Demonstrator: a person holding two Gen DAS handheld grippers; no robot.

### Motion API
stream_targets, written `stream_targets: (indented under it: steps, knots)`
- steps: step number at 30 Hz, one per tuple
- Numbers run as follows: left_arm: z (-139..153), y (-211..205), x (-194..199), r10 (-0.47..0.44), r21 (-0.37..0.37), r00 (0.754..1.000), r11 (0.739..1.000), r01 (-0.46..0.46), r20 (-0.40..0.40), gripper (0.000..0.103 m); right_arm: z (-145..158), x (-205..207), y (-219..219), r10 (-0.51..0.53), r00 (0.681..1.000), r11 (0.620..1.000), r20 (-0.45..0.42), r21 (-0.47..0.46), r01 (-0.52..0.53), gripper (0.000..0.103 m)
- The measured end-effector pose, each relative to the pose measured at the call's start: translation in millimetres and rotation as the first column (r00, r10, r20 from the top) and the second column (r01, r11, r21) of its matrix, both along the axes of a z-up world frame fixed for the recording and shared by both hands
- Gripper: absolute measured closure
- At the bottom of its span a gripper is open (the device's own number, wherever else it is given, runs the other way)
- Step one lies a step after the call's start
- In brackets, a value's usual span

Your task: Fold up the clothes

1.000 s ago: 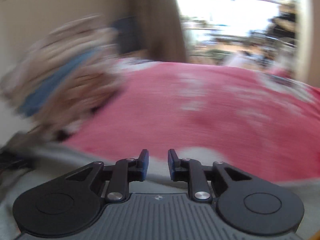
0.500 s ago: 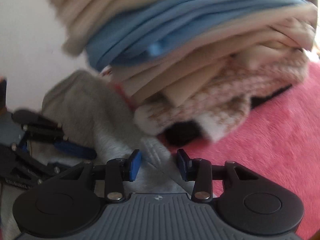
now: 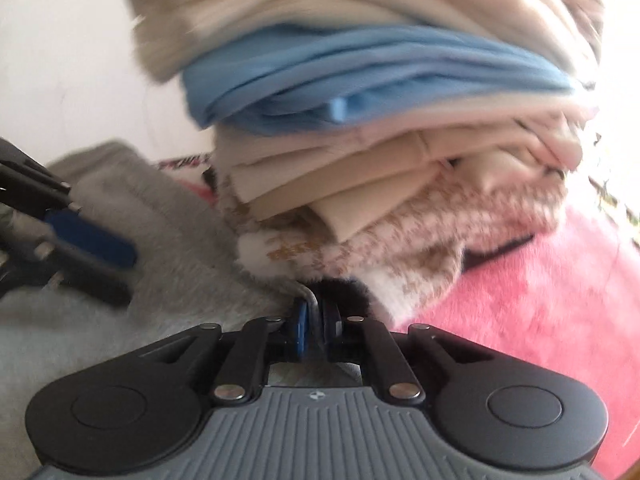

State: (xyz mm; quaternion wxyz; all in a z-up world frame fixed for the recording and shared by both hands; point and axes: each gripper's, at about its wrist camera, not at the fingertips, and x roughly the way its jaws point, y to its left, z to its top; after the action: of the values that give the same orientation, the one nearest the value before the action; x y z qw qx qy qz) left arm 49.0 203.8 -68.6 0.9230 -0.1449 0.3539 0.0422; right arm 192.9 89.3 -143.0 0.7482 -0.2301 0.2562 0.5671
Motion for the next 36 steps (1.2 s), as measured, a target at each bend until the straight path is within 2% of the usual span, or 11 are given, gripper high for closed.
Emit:
stream_targets:
  steps: [3, 4, 5, 8, 12, 20, 25, 28, 31, 35, 36]
  knots:
    - [-1.2, 21.1, 13.0, 0.089, 0.012, 0.995, 0.996, -0.089, -0.05, 0.074, 7.3, 2.5, -2.8, -0.043, 0.997, 0.999, -0.059, 0.005, 0.044, 0.086]
    - [-5.9, 28.9, 19.0, 0.111, 0.009, 0.99, 0.994, -0.111, -0.084, 0.074, 12.0, 2.9, -5.5, -0.062, 0.995, 0.998, -0.075, 0.006, 0.062, 0.072]
    - [-10.0, 35.8, 22.0, 0.12, -0.004, 0.988, 0.993, -0.121, -0.097, 0.075, 20.6, 4.1, -16.2, -0.093, 0.993, 0.996, -0.07, 0.012, 0.094, 0.067]
    - [0.5, 45.7, 21.2, 0.152, -0.066, 0.984, 0.985, -0.158, -0.09, 0.075, 54.6, 11.2, -57.6, -0.176, 0.979, 0.978, -0.099, 0.098, 0.185, 0.067]
    - [34.6, 42.6, -2.8, 0.17, -0.039, 0.985, 0.984, -0.171, -0.041, 0.074, 107.3, 5.3, -124.7, -0.254, 0.962, 0.942, -0.104, 0.199, 0.27, 0.067]
    - [137.7, 27.6, -80.6, 0.063, 0.106, 0.998, 0.992, -0.064, 0.016, 0.066, 187.5, -39.9, -260.3, -0.338, 0.933, 0.866, -0.128, 0.347, 0.361, 0.064]
    - [150.8, -6.9, -108.2, -0.104, 0.107, 0.995, 0.989, 0.103, 0.001, 0.064, 210.0, -92.0, -324.9, -0.369, 0.91, 0.848, -0.189, 0.332, 0.413, 0.063]
    - [123.8, -41.7, -97.2, -0.265, 0.058, 0.963, 0.962, 0.267, -0.046, 0.064, 206.3, -133.8, -352.3, -0.381, 0.9, 0.876, -0.212, 0.23, 0.425, 0.063]
    - [85.2, -83.8, -83.8, -0.418, 0.002, 0.902, 0.907, 0.42, -0.104, 0.064, 173.0, -173.3, -363.9, -0.424, 0.874, 0.885, -0.238, 0.096, 0.455, 0.063]
    - [39.5, -133.6, -74.0, -0.561, -0.008, 0.809, 0.822, 0.569, -0.175, 0.064, 118.8, -211.5, -394.2, -0.59, 0.764, 0.807, -0.261, -0.15, 0.572, 0.063]
    - [33.9, -143.7, -75.3, -0.58, -0.002, 0.792, 0.807, 0.591, -0.189, 0.064, 115.2, -215.0, -403.8, -0.617, 0.752, 0.787, -0.231, -0.179, 0.591, 0.063]
